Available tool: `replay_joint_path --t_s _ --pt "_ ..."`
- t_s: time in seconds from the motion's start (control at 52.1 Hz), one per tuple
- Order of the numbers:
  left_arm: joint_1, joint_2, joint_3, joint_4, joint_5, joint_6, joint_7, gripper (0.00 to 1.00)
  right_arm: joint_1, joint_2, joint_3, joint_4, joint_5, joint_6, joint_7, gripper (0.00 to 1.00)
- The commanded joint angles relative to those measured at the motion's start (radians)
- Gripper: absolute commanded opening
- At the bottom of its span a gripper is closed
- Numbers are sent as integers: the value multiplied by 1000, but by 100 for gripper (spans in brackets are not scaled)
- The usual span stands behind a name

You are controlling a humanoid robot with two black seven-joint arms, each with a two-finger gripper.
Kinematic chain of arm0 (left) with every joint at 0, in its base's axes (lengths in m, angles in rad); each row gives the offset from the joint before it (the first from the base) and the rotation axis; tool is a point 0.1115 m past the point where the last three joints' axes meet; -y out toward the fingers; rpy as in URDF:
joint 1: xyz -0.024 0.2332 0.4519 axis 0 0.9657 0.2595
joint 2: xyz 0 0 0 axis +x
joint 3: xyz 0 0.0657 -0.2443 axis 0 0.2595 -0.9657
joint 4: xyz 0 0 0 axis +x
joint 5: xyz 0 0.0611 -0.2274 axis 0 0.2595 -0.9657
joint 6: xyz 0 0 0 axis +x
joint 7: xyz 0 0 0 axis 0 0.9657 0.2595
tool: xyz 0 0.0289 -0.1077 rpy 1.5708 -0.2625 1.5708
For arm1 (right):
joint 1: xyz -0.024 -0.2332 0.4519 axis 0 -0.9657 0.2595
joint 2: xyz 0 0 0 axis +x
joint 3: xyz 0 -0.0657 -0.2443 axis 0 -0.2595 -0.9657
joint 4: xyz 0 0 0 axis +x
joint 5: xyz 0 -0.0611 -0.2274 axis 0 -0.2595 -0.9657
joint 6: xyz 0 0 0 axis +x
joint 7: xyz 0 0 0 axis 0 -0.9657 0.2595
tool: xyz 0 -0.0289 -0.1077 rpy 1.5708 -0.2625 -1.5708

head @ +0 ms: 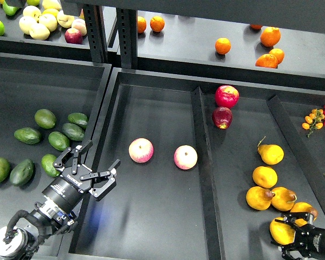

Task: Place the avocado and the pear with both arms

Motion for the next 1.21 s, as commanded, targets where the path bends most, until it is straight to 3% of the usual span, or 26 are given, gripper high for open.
replay_joint_path --t_s 0.0,0.288,0.384,0.633,1.016,1.189 --pt "0 0 3 0 0 0 0 99 14 -9 4 14 2 -10 0 95" --pt "2 0 8 2 0 0 0 99 31 8 229 111 48 -56 0 99" --pt "3 0 8 3 0 0 0 99 39 123 411 126 113 -124 0 99" --pt "3 0 8 17 0 0 0 99 37 413 712 83 112 -139 0 99" --pt "3 0 19 39 2 0 0 99 26 617 772 76 120 -122 0 99" --pt "2 0 60 85 0 0 0 99 14 618 786 76 120 -118 0 99"
